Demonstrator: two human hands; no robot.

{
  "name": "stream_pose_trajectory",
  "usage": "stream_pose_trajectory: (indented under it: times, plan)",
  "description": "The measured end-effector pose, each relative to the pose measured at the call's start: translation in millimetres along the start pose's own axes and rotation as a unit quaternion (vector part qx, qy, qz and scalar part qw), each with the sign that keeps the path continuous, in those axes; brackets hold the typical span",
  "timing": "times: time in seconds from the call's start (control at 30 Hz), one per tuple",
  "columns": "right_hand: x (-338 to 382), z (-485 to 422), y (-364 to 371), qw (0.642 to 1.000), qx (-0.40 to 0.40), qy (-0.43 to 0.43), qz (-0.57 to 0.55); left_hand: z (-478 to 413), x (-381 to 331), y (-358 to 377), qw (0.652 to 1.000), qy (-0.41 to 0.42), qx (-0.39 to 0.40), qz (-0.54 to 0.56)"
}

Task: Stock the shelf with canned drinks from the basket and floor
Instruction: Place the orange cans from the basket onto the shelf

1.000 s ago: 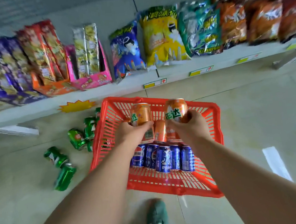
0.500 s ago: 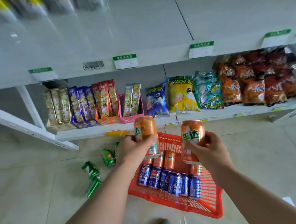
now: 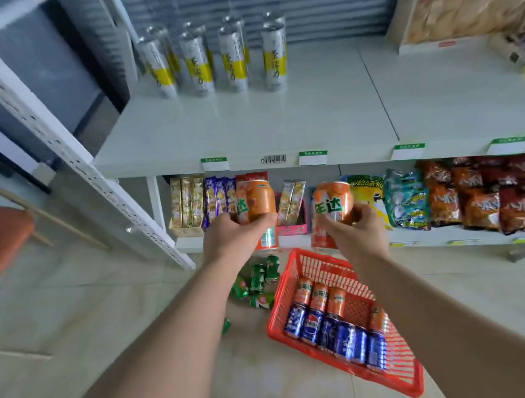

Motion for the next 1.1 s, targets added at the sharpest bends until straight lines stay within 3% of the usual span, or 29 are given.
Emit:
stream_pose_trajectory:
  times: [0.3,0.47,1.1]
  plan:
    - [112.2,12.1,64.3,0.999,0.0,-0.035,0.033,-25.4,-50.5,-134.2,0.999,0.043,-0.011,-0.022]
    - [155.2,3.7,121.9,1.0,-0.005,-0.029,-0.01,-72.7,-68.2,-186.5,0.998,0.063,-0.004,-0.014]
    - [184.6,-152.7,258.7,0.99,0.051,-0.121,-0.06,-273.7,-68.6,-214.0,0.986,0.057,-0.125,0.094]
Point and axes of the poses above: each hand's wrist, its own z-axis away from the middle knuckle, its own y-axis out of the palm, x = y × z, the point moved 7 cm from there along -z, towards the middle knuckle, and after that the axes turned 8 degrees about -y, right-handed, at the moved point
